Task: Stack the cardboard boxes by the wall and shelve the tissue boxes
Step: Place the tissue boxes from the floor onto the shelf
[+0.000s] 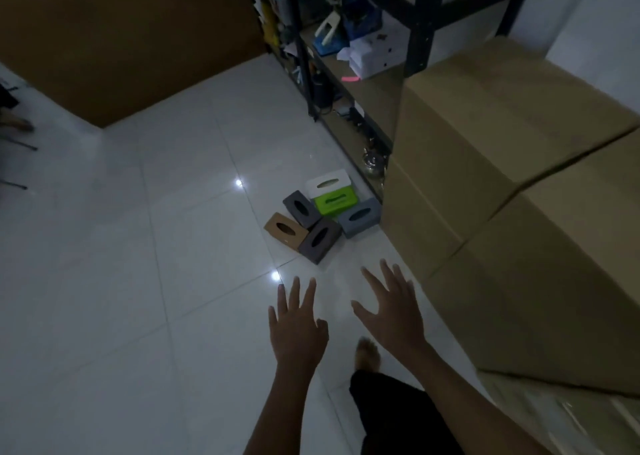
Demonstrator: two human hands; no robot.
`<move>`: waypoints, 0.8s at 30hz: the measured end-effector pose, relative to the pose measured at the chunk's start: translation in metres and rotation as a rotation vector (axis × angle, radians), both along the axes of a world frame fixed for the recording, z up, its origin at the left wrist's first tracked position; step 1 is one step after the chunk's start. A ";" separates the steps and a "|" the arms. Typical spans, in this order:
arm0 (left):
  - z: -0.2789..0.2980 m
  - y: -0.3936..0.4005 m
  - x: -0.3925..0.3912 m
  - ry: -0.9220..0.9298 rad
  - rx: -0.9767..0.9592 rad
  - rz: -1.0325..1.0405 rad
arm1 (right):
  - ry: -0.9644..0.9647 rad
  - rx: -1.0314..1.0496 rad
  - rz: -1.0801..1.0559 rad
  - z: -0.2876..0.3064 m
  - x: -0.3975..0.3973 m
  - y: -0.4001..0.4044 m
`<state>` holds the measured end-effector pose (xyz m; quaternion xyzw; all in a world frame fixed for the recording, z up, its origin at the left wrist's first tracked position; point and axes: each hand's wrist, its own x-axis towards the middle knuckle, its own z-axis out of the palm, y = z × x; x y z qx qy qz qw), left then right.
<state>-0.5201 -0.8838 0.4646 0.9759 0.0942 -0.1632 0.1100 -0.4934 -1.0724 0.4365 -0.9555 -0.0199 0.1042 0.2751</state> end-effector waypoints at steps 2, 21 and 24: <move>-0.004 0.017 0.043 -0.007 -0.004 0.001 | 0.018 -0.017 0.012 -0.005 0.036 0.009; -0.042 0.184 0.338 -0.017 0.020 -0.499 | 0.112 -0.100 -0.421 -0.019 0.239 0.171; -0.048 0.203 0.377 -0.012 0.051 -0.574 | 0.138 -0.110 -0.460 -0.017 0.259 0.199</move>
